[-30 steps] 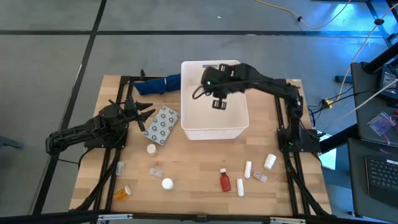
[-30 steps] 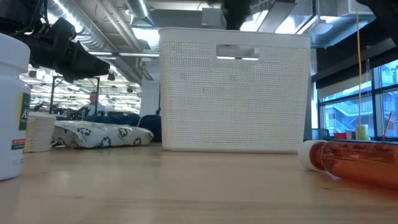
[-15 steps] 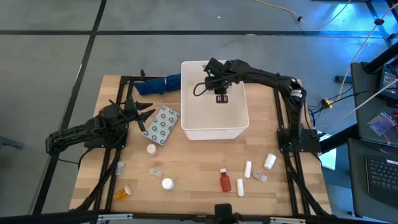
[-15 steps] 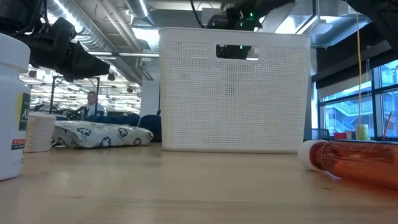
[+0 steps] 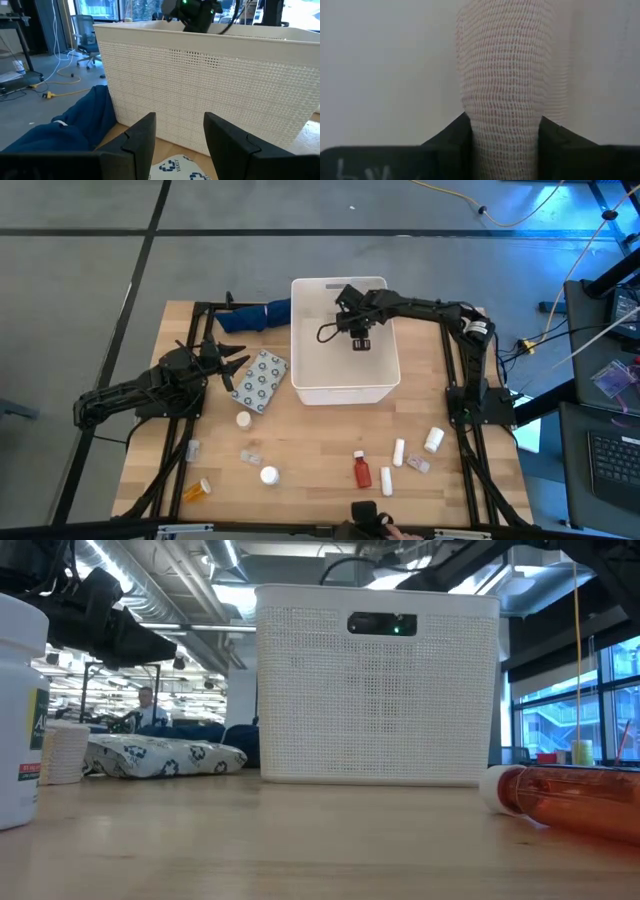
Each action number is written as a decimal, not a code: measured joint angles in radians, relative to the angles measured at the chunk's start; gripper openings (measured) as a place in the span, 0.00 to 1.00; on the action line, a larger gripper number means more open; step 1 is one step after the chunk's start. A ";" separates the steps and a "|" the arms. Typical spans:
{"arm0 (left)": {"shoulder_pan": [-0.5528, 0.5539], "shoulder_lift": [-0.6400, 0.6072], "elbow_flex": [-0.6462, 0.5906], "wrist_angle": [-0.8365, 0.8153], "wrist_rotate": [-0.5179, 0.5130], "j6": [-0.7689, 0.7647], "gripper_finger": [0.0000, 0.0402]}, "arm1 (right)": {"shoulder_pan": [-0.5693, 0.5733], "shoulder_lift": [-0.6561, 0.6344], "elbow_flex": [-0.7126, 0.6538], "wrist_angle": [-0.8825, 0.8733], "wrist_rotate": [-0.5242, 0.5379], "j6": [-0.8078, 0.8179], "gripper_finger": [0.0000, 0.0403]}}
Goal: Pick & place medical supplies in basket/bin
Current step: Put the right white bandage into the bin, then put the white bandage into the bin
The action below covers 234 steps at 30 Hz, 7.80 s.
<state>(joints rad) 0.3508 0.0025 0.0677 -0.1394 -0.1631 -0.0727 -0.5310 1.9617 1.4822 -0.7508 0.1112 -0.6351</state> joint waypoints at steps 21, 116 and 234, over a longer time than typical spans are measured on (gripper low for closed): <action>0.000 0.000 0.000 -0.006 0.000 -0.001 0.40 | -0.001 0.000 -0.051 0.030 0.086 0.004 0.56; -0.274 0.680 0.747 -0.206 0.345 0.125 0.50 | 1.044 -0.297 -0.071 0.382 0.293 1.380 0.68; -0.646 1.251 1.051 -0.482 0.035 -0.937 0.34 | 0.940 -0.704 -0.699 1.048 0.151 1.285 0.68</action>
<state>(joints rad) -0.2955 1.2531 1.1182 -0.6219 -0.1278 -1.0097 0.4087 1.2575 0.7831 0.2970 0.2624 0.6503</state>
